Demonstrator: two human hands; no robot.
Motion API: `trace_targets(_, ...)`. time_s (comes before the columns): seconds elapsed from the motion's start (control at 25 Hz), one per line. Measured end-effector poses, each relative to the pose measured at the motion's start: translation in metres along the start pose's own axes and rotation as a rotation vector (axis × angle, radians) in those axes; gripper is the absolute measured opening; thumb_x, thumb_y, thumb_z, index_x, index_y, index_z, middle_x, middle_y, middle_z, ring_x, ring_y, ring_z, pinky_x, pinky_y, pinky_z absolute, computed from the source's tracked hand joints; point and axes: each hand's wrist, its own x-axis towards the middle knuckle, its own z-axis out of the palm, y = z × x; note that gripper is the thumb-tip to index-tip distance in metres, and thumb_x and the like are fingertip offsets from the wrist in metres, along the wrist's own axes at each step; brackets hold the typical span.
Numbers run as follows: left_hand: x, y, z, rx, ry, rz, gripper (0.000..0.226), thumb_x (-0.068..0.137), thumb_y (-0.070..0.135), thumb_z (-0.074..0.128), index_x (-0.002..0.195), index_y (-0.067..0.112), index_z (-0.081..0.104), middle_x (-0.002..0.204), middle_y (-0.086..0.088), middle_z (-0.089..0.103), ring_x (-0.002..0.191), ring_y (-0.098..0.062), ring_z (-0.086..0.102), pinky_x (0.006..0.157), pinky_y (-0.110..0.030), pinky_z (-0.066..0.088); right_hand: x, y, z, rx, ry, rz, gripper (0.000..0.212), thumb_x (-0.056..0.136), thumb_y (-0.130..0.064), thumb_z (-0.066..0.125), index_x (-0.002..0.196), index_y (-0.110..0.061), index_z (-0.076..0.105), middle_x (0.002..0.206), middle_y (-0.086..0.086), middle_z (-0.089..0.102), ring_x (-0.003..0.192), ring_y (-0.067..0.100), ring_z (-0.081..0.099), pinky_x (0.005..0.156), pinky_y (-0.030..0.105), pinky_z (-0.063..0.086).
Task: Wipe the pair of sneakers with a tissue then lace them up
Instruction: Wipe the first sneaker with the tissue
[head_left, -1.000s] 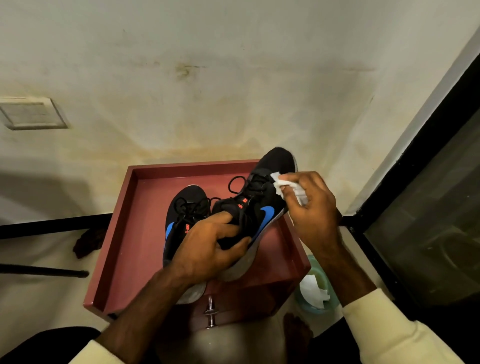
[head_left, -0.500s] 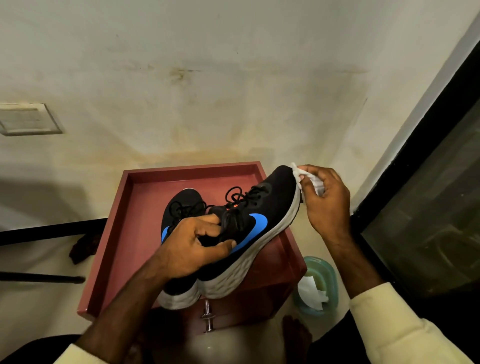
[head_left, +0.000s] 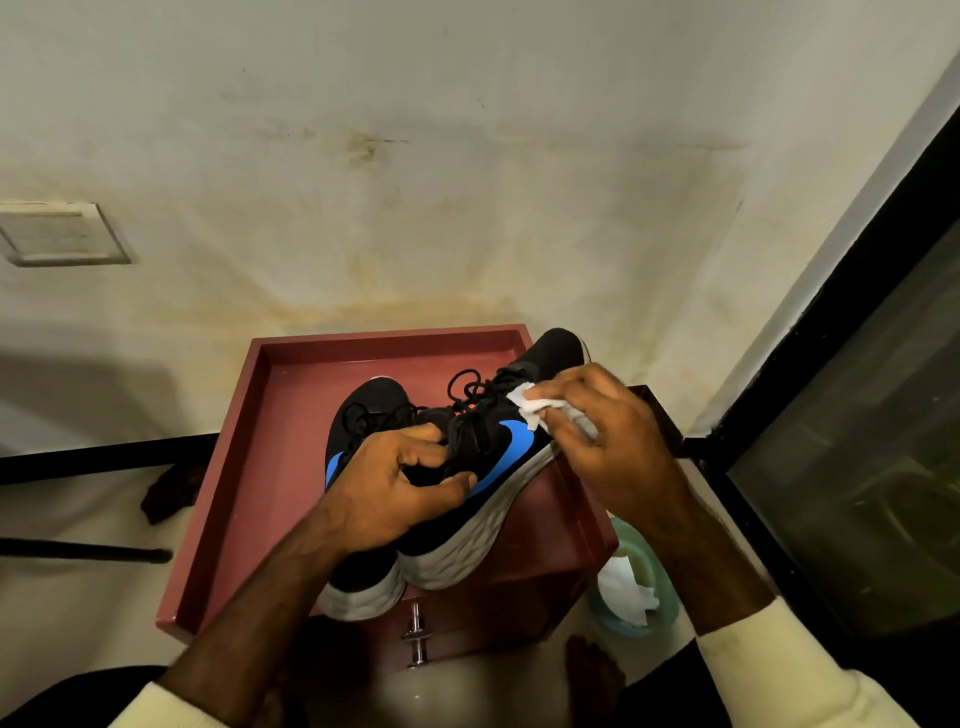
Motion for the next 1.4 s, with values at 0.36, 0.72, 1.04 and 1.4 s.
trace_targets(0.36,0.000,-0.001,0.002,-0.016,-0.019,0.003,0.043,0.086,0.033,0.077,0.053,0.019,0.054,0.069,-0.001,0.048,0.060,-0.020,0.051,0.057,-0.025,0.041,0.000,0.000,-0.001,0.015,-0.007,-0.046,0.026,0.097,-0.010,0.069,0.120,-0.021,0.075,0.116,-0.006,0.064,0.110,0.009,0.062,0.092,0.017,0.048)
trace_targets(0.72,-0.007,0.003,0.014,0.244,-0.061,0.090,0.016,0.090,0.035,0.072,0.086,0.020,0.077,0.087,0.013,0.063,0.077,-0.007,0.067,0.063,-0.028,0.055,0.011,0.016,-0.005,-0.057,0.120,0.130,0.024,0.099,-0.011,0.066,0.119,-0.020,0.074,0.115,-0.004,0.064,0.106,0.010,0.061,0.087,0.009,0.043)
trace_targets(1.04,-0.008,0.003,0.027,0.516,0.042,0.169,0.031,0.088,0.048,0.060,0.089,0.022,0.079,0.092,0.016,0.064,0.075,-0.003,0.065,0.060,-0.018,0.050,0.010,0.017,-0.009,-0.030,0.134,0.082,0.026,0.099,-0.012,0.066,0.121,-0.024,0.074,0.114,-0.009,0.062,0.103,-0.005,0.058,0.086,0.005,0.045)
trace_targets(1.4,-0.002,0.003,0.036,0.674,0.095,0.465,0.010,0.078,0.027,0.083,0.079,0.020,0.076,0.092,0.009,0.066,0.091,-0.013,0.066,0.076,-0.026,0.057,0.020,0.020,-0.018,-0.115,0.331,0.086,0.027,0.098,-0.006,0.064,0.121,-0.017,0.074,0.118,0.001,0.061,0.109,0.010,0.058,0.092,0.010,0.045)
